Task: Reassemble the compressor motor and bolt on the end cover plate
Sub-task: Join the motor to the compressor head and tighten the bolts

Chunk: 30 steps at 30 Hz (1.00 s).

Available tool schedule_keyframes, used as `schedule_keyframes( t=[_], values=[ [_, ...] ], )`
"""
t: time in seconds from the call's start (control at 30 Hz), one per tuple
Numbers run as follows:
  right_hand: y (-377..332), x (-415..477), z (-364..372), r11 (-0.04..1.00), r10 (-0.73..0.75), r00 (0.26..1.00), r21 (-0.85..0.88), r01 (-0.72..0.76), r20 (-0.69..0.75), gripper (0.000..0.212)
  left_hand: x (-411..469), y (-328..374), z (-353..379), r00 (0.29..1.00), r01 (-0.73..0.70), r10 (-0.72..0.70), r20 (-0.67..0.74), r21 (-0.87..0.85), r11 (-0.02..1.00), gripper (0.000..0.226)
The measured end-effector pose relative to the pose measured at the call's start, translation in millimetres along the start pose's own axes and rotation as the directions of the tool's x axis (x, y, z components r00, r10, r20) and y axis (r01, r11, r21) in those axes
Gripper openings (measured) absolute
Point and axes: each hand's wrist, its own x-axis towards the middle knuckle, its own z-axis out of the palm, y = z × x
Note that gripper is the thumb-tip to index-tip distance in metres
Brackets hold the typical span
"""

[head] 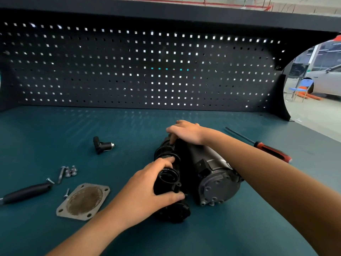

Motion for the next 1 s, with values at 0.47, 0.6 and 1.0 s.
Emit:
schedule_keyframes(
  t=[0.47, 0.6, 1.0],
  values=[
    [-3.7, -3.2, -5.9, 0.995, 0.028, 0.999, -0.099, -0.024, 0.040, 0.069, -1.9, 6.8, 5.0, 1.000, -0.009, 0.009, 0.012, 0.037, 0.999, 0.038],
    [-5.3, -2.5, -7.4, 0.992, 0.035, 0.998, -0.124, -0.029, 0.052, 0.072, -0.4, 8.9, 7.7, 0.999, -0.024, 0.022, 0.036, 0.046, 0.999, 0.039],
    [-10.9, -5.2, -7.7, 0.991, 0.100, 0.995, -0.090, -0.098, 0.026, 0.082, 9.4, 11.9, 13.7, 1.000, -0.018, 0.018, 0.001, 0.041, 0.999, 0.043]
  ],
)
